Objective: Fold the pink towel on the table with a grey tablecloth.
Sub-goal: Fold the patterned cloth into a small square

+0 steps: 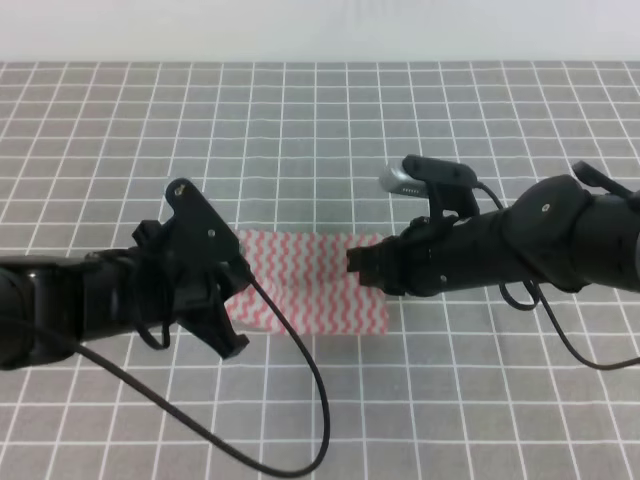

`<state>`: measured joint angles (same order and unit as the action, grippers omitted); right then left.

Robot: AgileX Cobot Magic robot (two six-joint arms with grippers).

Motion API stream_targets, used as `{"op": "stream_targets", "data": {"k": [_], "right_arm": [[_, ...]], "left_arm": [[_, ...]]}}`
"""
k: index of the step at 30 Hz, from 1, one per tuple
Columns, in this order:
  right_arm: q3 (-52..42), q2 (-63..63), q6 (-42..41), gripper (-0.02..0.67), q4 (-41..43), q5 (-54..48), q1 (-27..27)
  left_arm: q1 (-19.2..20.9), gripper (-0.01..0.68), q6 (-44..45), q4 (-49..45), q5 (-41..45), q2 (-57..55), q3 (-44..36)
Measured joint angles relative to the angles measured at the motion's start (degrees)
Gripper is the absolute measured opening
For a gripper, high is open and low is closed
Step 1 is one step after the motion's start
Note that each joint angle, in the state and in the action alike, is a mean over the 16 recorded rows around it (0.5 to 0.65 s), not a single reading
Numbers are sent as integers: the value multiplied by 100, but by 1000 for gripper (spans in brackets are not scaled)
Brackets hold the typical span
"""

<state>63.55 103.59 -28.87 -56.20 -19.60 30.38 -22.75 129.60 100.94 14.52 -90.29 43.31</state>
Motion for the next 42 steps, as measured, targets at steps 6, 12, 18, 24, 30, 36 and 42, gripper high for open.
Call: {"op": "stream_targets", "data": {"k": [6,12,18,24,30,36,42], "right_arm": [[79,0,-4,-15,-48,164,0],[104,21,-7,-15,-56,342,0],[133,86,-7,-15,-80,450,-39],[242,208,-7,-15,-117,434,-122],[388,334,-8,-15,-145,306,-210],[481,403,-13,-12,-132,68,-235],[503,427,-15,25,-73,-280,-235]], "left_arm": [[0,-3,-57,-9,-110,-170,258],[0,-3,-75,23,-223,-406,526],[0,-2,-56,45,-340,-589,712],[0,-2,4,55,-452,-653,790],[-1,-2,72,66,-557,-712,811],[-1,-2,109,66,-566,-775,826],[0,-2,115,45,-521,-815,831]]}}
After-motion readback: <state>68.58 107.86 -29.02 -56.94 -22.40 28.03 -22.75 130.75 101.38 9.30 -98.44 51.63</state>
